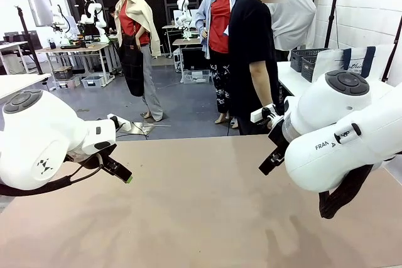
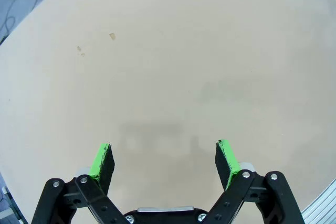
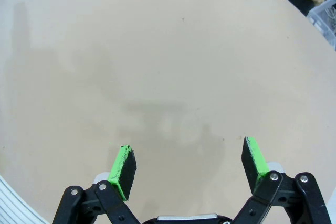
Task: Transfer purchased items from the store into the shopping bag.
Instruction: Open the Reusable shopping bag in the center of the table.
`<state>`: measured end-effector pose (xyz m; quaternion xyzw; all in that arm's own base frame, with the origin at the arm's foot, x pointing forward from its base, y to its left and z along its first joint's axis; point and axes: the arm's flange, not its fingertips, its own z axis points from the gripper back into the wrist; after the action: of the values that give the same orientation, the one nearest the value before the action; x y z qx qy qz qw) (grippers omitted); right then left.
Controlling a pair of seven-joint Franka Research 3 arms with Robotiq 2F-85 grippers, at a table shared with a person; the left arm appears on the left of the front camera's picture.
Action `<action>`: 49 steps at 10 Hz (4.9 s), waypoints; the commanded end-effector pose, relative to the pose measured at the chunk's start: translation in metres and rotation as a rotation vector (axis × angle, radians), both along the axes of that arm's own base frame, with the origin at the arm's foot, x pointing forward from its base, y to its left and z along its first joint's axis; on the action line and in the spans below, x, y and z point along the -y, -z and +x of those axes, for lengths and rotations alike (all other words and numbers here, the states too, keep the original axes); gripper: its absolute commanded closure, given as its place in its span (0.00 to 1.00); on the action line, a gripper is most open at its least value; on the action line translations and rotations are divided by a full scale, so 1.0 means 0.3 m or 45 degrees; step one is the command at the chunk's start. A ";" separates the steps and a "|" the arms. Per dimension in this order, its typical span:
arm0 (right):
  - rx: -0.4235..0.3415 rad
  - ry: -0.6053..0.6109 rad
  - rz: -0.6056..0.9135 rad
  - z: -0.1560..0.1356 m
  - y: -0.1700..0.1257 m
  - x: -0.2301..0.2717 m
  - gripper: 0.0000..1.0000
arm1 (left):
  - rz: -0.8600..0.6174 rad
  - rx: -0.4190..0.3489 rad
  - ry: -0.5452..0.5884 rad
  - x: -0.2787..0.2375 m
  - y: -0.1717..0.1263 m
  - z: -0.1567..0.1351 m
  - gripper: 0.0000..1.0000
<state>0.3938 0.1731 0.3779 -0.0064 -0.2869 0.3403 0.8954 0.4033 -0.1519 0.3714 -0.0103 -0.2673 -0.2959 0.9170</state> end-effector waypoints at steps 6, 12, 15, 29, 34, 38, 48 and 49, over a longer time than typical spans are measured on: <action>0.002 -0.002 0.002 0.001 -0.003 0.004 0.00 | -0.001 0.000 -0.003 -0.003 0.000 0.001 0.00; 0.002 -0.002 0.002 0.001 -0.003 0.004 0.00 | -0.001 0.000 -0.003 -0.003 0.000 0.001 0.00; 0.002 -0.002 0.002 0.001 -0.003 0.004 0.00 | -0.001 0.000 -0.003 -0.003 0.000 0.001 0.00; 0.002 -0.002 0.002 0.001 -0.003 0.004 0.00 | -0.001 0.000 -0.003 -0.003 0.000 0.001 0.00; 0.002 -0.002 0.002 0.001 -0.003 0.004 0.00 | -0.001 0.000 -0.003 -0.003 0.000 0.001 0.00; 0.002 -0.002 0.002 0.001 -0.003 0.004 0.00 | -0.001 0.000 -0.003 -0.003 0.000 0.001 0.00; 0.002 -0.002 0.002 0.001 -0.003 0.004 0.00 | -0.001 0.000 -0.003 -0.003 0.000 0.001 0.00; 0.002 -0.002 0.002 0.001 -0.003 0.004 0.00 | -0.001 0.000 -0.003 -0.003 0.000 0.001 0.00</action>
<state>0.3941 0.1724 0.3779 -0.0063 -0.2870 0.3391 0.8959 0.4033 -0.1519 0.3714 -0.0102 -0.2673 -0.2959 0.9170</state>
